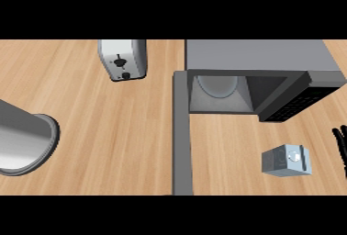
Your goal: Pick up the milk, place it into the microwave and close the microwave
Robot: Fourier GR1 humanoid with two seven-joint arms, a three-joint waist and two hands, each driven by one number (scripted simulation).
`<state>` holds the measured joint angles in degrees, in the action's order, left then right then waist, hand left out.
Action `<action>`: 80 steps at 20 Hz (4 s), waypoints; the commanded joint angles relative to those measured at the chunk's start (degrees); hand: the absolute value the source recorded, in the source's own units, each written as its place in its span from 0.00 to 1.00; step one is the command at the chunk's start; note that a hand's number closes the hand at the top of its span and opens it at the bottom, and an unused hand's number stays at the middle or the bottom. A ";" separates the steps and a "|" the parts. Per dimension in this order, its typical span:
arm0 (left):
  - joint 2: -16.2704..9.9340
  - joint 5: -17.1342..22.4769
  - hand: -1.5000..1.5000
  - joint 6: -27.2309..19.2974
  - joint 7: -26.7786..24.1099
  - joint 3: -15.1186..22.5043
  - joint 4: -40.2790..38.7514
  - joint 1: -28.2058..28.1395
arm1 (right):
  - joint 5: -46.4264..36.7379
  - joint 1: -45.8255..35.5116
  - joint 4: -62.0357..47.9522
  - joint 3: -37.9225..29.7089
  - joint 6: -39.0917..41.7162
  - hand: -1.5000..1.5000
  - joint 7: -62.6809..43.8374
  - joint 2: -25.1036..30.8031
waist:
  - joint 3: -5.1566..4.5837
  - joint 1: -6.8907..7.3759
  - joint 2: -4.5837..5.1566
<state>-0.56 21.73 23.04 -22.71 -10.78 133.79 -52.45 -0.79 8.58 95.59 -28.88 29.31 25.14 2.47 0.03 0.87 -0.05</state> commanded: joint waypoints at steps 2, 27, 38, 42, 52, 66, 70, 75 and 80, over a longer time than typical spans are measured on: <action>-1.23 6.56 0.00 1.53 2.83 -5.18 3.85 -1.75 | -3.82 -1.93 -9.50 -0.98 -2.01 0.00 5.85 2.67 | 0.01 -0.20 0.02; 0.56 5.61 0.00 4.80 0.87 -5.71 -0.61 -1.01 | -17.63 -12.13 -47.89 7.89 -20.49 0.00 34.08 8.54 | 0.03 -0.19 0.10; 0.55 4.69 0.00 8.40 -3.73 -4.96 -3.21 -3.46 | -24.19 -24.68 -66.31 8.66 -33.53 1.00 37.48 11.60 | 0.12 1.07 0.26; 0.55 5.90 0.00 8.68 -0.76 -5.40 -1.63 -1.90 | -29.98 -30.40 -67.65 11.91 -46.54 1.00 30.45 4.90 | 0.14 1.66 0.57; 0.55 9.75 0.00 10.28 0.46 -8.02 -0.56 -4.27 | -27.10 -36.77 -73.65 10.65 -41.98 1.00 40.17 3.51 | 0.07 0.63 0.21; -1.09 11.19 0.00 11.19 1.13 -15.01 -8.01 1.15 | -28.28 -38.38 -48.97 18.65 -40.72 1.00 16.61 -1.54 | -0.10 -1.03 -0.28; -0.21 13.33 0.00 13.65 2.10 -15.75 -6.44 -1.22 | -26.69 -45.87 -49.89 16.94 -39.69 1.00 9.54 -0.92 | -0.02 0.06 0.00; -1.03 10.55 0.00 11.59 3.79 -15.62 -11.45 5.83 | -27.80 -51.11 -52.44 18.71 -37.51 1.00 3.54 -0.88 | -0.05 -0.09 0.14; -1.97 9.58 0.00 14.04 3.35 -16.78 -14.39 7.39 | -30.57 -58.13 -65.74 15.41 -45.18 1.00 5.39 2.67 | -0.02 1.10 0.62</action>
<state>-1.43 32.32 35.74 -18.87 -26.54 124.02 -48.43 -30.40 -44.37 35.78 -11.99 -10.69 32.35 5.25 0.10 1.21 0.41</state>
